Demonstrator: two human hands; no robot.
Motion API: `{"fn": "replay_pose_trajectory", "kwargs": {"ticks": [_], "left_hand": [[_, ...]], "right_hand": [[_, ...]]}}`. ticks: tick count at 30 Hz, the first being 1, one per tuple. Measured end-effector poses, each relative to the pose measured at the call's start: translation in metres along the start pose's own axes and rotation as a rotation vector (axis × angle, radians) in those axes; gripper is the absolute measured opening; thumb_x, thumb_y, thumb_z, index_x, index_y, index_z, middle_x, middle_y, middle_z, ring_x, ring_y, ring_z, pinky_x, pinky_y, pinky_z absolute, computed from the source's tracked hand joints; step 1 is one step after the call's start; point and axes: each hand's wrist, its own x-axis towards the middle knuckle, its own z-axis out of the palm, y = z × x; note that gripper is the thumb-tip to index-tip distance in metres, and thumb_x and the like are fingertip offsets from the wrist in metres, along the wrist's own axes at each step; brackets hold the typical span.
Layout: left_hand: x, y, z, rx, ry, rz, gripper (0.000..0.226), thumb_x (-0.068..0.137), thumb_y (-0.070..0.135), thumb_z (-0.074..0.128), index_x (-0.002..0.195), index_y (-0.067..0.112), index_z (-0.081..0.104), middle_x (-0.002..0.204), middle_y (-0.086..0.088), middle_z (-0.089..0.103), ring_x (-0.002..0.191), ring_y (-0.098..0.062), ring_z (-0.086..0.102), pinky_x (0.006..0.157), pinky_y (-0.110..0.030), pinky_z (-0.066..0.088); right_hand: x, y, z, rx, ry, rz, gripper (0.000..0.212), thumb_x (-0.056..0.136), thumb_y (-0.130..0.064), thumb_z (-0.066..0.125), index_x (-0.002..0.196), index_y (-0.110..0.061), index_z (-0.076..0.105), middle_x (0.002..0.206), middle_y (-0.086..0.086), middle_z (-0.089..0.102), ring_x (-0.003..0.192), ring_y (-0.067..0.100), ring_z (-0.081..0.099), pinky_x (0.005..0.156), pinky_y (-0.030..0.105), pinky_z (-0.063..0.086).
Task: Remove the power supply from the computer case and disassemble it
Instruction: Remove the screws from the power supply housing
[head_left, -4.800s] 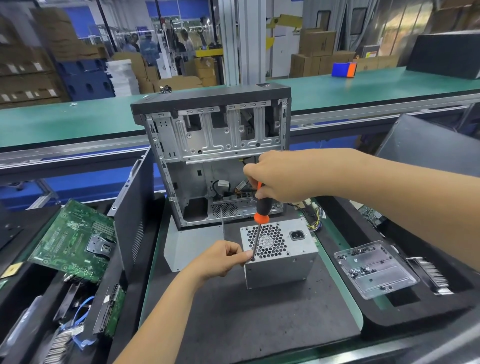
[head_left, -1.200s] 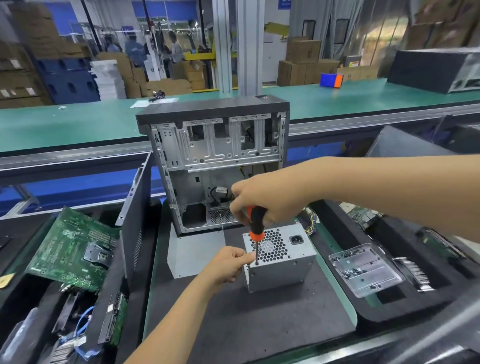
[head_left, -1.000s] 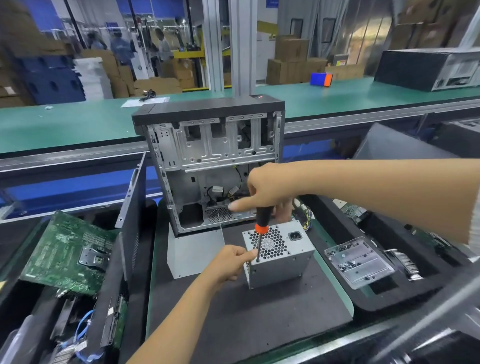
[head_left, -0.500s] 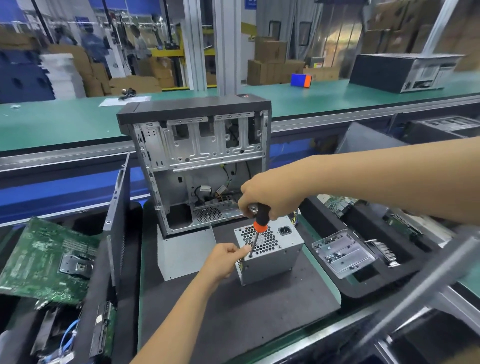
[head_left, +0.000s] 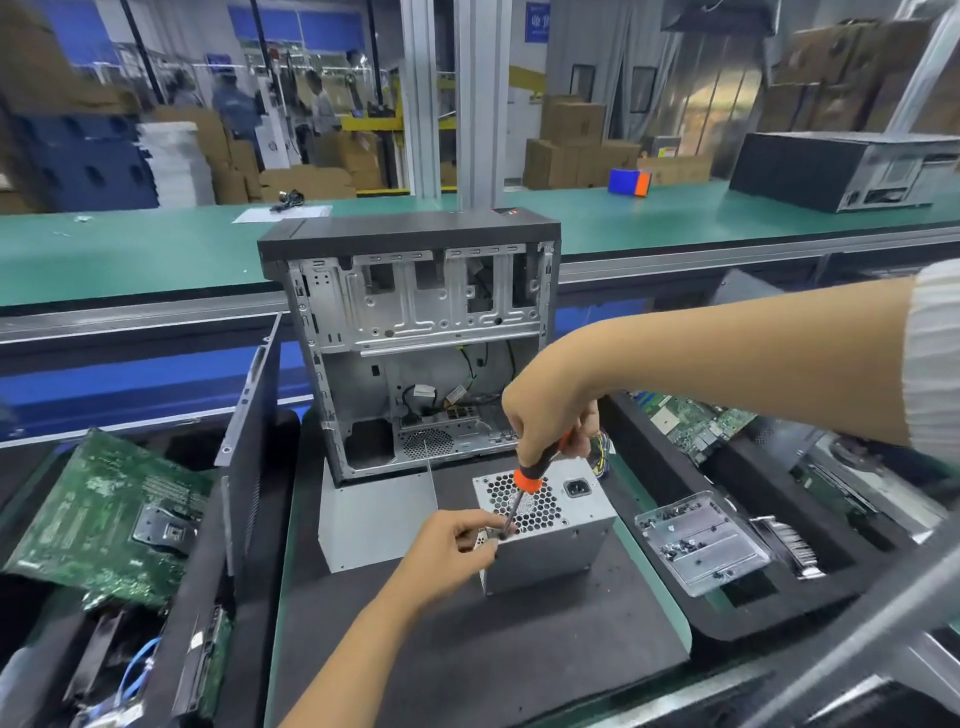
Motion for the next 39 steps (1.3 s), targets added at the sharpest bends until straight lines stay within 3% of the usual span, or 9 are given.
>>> {"fn": "replay_pose_trajectory", "kwargs": {"ticks": [7, 10, 13, 16, 19, 25, 30, 35, 39], "left_hand": [[0.002, 0.000, 0.003, -0.151, 0.106, -0.020, 0.016, 0.087, 0.016, 0.073, 0.089, 0.031, 0.078, 0.087, 0.000, 0.074, 0.085, -0.021, 0.070, 0.085, -0.033, 0.053], [0.005, 0.000, 0.006, -0.146, 0.143, 0.014, 0.010, 0.085, 0.009, 0.073, 0.089, 0.016, 0.079, 0.086, 0.001, 0.077, 0.088, -0.014, 0.071, 0.078, -0.024, 0.054], [0.006, -0.001, 0.007, -0.142, 0.153, 0.037, 0.010, 0.084, 0.008, 0.074, 0.088, 0.015, 0.079, 0.084, 0.000, 0.077, 0.084, -0.011, 0.071, 0.076, -0.023, 0.053], [0.008, -0.003, 0.007, -0.130, 0.150, 0.027, 0.011, 0.084, 0.009, 0.074, 0.088, 0.018, 0.079, 0.081, -0.003, 0.076, 0.081, -0.017, 0.070, 0.079, -0.033, 0.054], [0.008, -0.008, 0.008, -0.125, 0.109, 0.015, 0.012, 0.085, 0.010, 0.074, 0.089, 0.020, 0.078, 0.062, 0.005, 0.068, 0.065, -0.010, 0.061, 0.069, -0.024, 0.050], [0.008, -0.008, 0.008, -0.237, 0.130, 0.002, 0.024, 0.081, 0.006, 0.076, 0.077, 0.029, 0.078, 0.084, -0.007, 0.076, 0.075, -0.018, 0.067, 0.076, -0.035, 0.056], [0.011, -0.013, 0.008, -0.242, 0.102, 0.004, 0.023, 0.080, 0.010, 0.078, 0.077, 0.033, 0.080, 0.075, -0.011, 0.059, 0.070, -0.026, 0.049, 0.066, -0.023, 0.054], [0.013, -0.015, 0.007, -0.217, 0.097, 0.004, 0.021, 0.079, 0.014, 0.080, 0.078, 0.035, 0.079, 0.075, -0.010, 0.054, 0.071, -0.026, 0.048, 0.067, -0.025, 0.054], [0.014, -0.016, 0.006, -0.203, 0.099, -0.003, 0.015, 0.079, 0.019, 0.080, 0.080, 0.033, 0.079, 0.076, -0.010, 0.055, 0.071, -0.025, 0.048, 0.071, -0.031, 0.048]], "right_hand": [[-0.011, 0.004, 0.020, -1.226, 0.605, -0.612, 0.022, 0.093, -0.012, 0.048, 0.110, -0.021, 0.058, 0.117, 0.002, 0.050, 0.100, 0.024, 0.050, 0.056, 0.030, 0.030], [-0.006, 0.006, 0.017, -0.938, 0.582, -0.470, 0.021, 0.092, -0.027, 0.058, 0.110, -0.018, 0.056, 0.106, 0.001, 0.054, 0.086, 0.021, 0.054, 0.055, 0.031, 0.034], [0.001, 0.009, 0.001, -0.290, 0.321, -0.095, 0.059, 0.083, -0.064, 0.056, 0.090, -0.006, 0.057, 0.072, 0.003, 0.064, 0.054, 0.015, 0.056, 0.044, 0.021, 0.036], [0.005, 0.012, -0.009, 0.084, 0.058, 0.119, 0.061, 0.095, -0.059, 0.039, 0.071, -0.005, 0.051, 0.041, 0.001, 0.057, 0.029, 0.012, 0.040, 0.034, 0.012, 0.029], [0.005, 0.007, 0.002, -0.170, 0.181, 0.011, 0.051, 0.099, -0.047, 0.040, 0.071, -0.006, 0.049, 0.047, 0.000, 0.055, 0.048, 0.017, 0.050, 0.046, 0.020, 0.038], [-0.007, 0.001, 0.024, -1.049, 0.690, -0.535, 0.026, 0.095, -0.018, 0.050, 0.121, -0.018, 0.051, 0.127, 0.009, 0.044, 0.113, 0.028, 0.043, 0.070, 0.033, 0.047], [-0.006, -0.001, 0.012, -0.464, 0.541, -0.283, 0.045, 0.082, -0.050, 0.068, 0.101, -0.011, 0.054, 0.097, 0.003, 0.056, 0.080, 0.024, 0.060, 0.055, 0.031, 0.045], [0.003, 0.001, -0.001, -0.029, 0.261, 0.025, 0.061, 0.093, -0.061, 0.040, 0.065, -0.006, 0.044, 0.031, 0.000, 0.048, 0.052, 0.021, 0.061, 0.054, 0.025, 0.046], [0.003, -0.005, 0.005, -0.394, 0.359, -0.049, 0.040, 0.099, -0.041, 0.043, 0.079, -0.008, 0.052, 0.071, 0.004, 0.059, 0.065, 0.021, 0.053, 0.049, 0.027, 0.036]]}}
